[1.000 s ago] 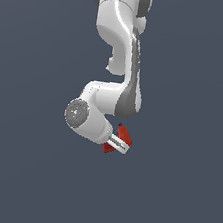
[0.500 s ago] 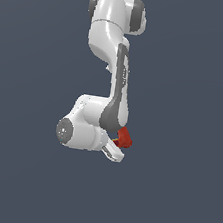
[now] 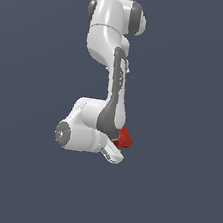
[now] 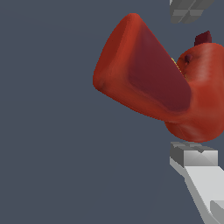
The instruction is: Pick up the object and move it to a goal position.
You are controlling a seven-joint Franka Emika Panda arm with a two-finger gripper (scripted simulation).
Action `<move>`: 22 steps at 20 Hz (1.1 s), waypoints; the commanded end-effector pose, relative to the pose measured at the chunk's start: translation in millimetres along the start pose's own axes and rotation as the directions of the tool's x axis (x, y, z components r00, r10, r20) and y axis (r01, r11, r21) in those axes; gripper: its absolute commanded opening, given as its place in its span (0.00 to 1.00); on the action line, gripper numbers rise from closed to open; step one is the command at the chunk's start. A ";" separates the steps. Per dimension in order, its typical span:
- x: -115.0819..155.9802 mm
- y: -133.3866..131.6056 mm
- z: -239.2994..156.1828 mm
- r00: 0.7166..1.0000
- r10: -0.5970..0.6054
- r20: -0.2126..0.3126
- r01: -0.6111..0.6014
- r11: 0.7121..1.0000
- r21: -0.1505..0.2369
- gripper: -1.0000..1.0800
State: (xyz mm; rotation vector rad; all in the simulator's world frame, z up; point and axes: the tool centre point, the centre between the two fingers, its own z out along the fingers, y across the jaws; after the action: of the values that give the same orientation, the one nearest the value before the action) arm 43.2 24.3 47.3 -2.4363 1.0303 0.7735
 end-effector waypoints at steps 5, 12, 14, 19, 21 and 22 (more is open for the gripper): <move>-0.5 -0.1 20.1 1.000 0.002 0.003 -0.002 1.000 0.001 1.00; -0.9 0.1 29.0 1.000 0.004 0.004 -0.004 1.000 0.001 0.00; -0.9 0.1 29.0 1.000 0.004 0.004 -0.004 1.000 0.001 0.00; -0.9 0.1 29.0 1.000 0.004 0.004 -0.004 1.000 0.001 0.00; -1.2 -0.5 28.3 1.000 0.003 0.003 -0.003 1.000 0.002 0.00; -1.4 -0.6 28.1 1.000 0.003 0.003 -0.003 1.000 0.002 0.00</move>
State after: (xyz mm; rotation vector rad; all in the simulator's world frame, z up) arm 33.5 40.6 26.4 -2.4322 1.0326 0.7760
